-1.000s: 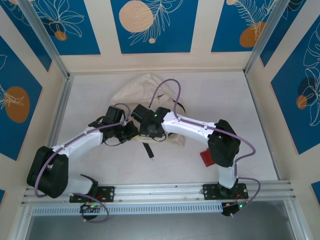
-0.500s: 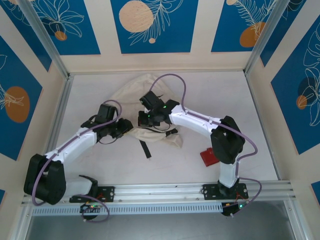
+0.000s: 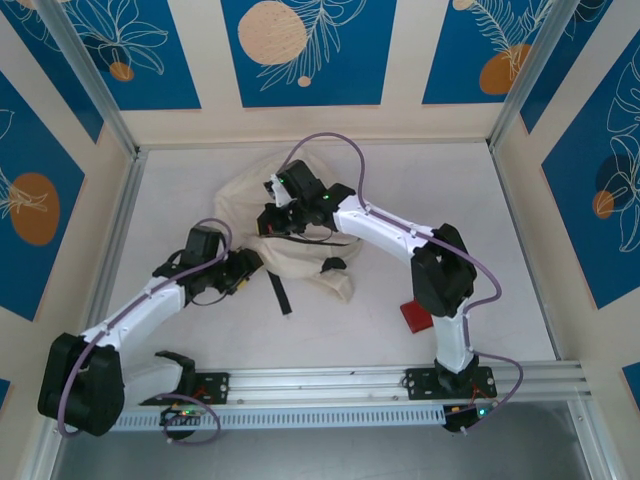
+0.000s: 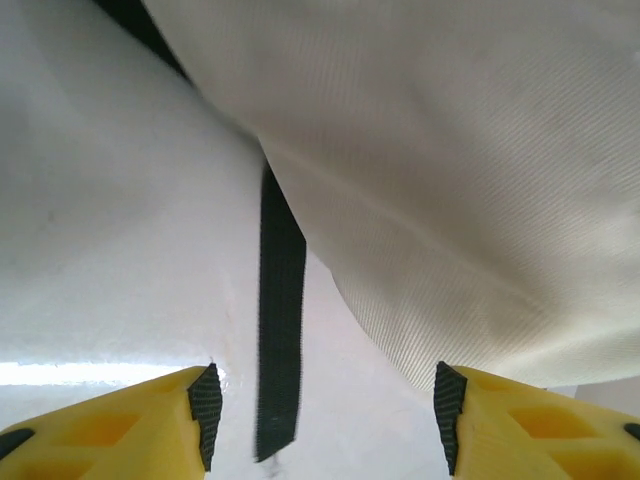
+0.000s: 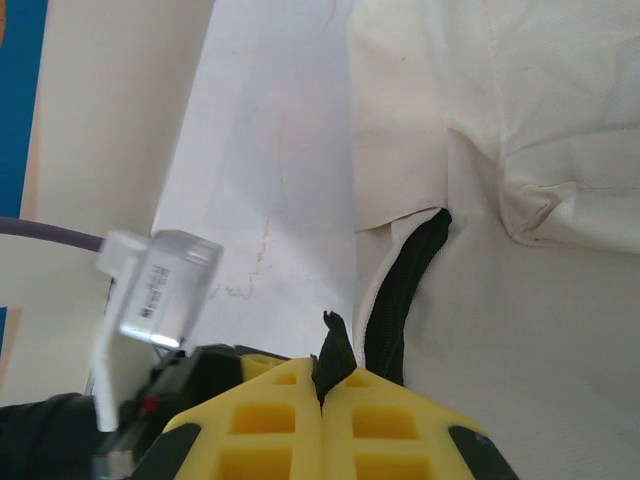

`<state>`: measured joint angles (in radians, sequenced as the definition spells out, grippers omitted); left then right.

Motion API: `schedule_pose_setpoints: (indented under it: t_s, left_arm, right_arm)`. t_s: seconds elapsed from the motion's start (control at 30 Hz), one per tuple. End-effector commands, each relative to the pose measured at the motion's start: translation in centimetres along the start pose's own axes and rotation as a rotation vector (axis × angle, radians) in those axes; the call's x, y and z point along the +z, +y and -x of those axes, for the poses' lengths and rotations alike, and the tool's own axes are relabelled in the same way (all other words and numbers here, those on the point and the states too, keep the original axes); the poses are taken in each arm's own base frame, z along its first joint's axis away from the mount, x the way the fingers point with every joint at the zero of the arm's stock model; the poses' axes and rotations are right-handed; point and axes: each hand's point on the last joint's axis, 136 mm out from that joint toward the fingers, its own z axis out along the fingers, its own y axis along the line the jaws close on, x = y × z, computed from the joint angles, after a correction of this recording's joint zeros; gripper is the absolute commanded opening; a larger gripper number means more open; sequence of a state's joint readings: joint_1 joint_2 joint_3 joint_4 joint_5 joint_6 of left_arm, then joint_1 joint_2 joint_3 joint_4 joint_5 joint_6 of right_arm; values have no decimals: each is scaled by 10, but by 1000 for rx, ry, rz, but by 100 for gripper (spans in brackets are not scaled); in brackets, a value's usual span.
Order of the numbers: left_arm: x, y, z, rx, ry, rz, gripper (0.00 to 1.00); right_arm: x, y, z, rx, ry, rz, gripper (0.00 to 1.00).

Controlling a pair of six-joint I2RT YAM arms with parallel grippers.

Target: Pack books, pencil case, and school supplies into a backpack

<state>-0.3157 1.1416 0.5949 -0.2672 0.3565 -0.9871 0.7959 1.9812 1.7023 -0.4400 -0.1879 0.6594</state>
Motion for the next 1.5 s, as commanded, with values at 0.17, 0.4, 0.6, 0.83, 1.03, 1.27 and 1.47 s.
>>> schedule_pose_setpoints:
  t_s: [0.17, 0.4, 0.6, 0.83, 1.03, 1.27, 1.47]
  left_arm:
    - [-1, -9, 9, 20, -33, -42, 62]
    - [-4, -7, 10, 28, -54, -36, 57]
    - [13, -14, -3, 47, 21, -80, 57]
    - [35, -1, -8, 64, 50, -22, 47]
    - [46, 17, -10, 68, 67, 56, 42]
    - [14, 32, 1, 63, -8, 185, 39]
    - [-12, 16, 16, -7, -74, 146, 38]
  right_arm:
    - [-10, -15, -12, -19, 7, -65, 0]
    - [-14, -33, -32, 22, 20, -177, 0]
    - [-10, -41, -26, 52, 3, -199, 0]
    - [-26, -18, 3, -5, -52, -161, 0]
    - [-18, -14, -12, -5, -6, -97, 0]
    - [-10, -50, -51, 52, 54, -174, 0]
    - [-8, -49, -66, 60, 79, -163, 0]
